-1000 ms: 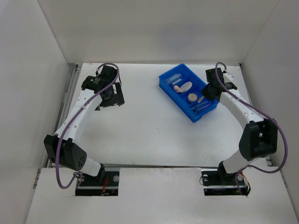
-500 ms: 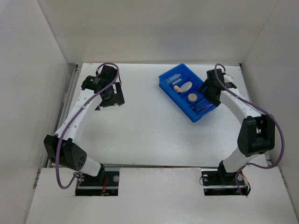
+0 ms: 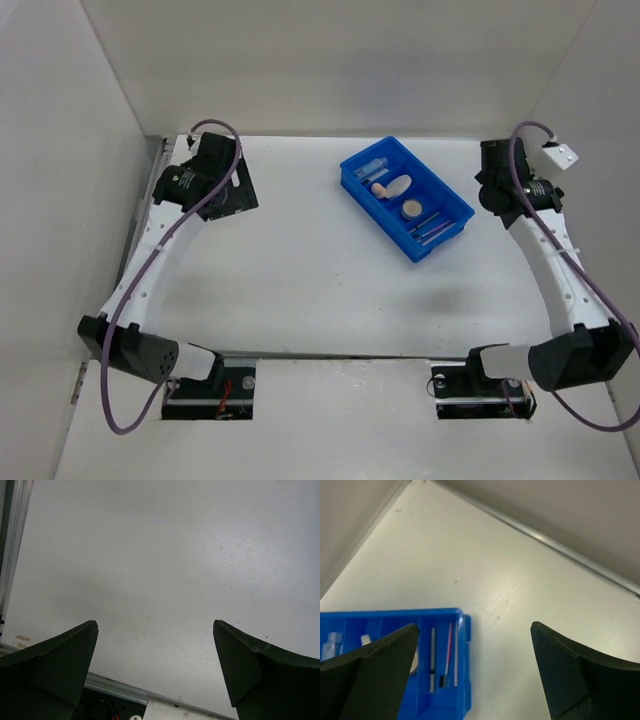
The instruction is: Organize the makeup
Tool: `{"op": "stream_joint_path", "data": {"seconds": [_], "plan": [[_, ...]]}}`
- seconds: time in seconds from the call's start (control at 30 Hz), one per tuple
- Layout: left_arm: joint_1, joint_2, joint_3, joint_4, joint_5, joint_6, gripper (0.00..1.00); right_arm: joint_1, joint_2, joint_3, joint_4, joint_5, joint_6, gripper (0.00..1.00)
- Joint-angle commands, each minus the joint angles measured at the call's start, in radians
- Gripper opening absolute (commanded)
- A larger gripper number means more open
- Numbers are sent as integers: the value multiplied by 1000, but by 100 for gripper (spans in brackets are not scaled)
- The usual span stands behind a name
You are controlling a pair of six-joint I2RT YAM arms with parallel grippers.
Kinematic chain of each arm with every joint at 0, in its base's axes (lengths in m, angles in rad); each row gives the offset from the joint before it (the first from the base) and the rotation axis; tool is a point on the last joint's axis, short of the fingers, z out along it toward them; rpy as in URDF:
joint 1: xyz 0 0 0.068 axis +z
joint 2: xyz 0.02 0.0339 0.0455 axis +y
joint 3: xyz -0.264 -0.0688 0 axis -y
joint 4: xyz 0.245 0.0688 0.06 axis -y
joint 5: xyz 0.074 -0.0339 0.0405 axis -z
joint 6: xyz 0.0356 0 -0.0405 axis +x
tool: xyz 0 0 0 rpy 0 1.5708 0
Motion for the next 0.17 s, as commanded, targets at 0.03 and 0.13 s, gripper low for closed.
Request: {"op": "stream_joint_path", "data": {"seconds": [0.03, 0.13], "plan": [[5, -105, 20, 62, -75, 28, 99, -7, -72, -5, -120, 167, 46, 100], [5, -116, 20, 62, -84, 28, 99, -7, -137, -63, -108, 177, 55, 100]]}}
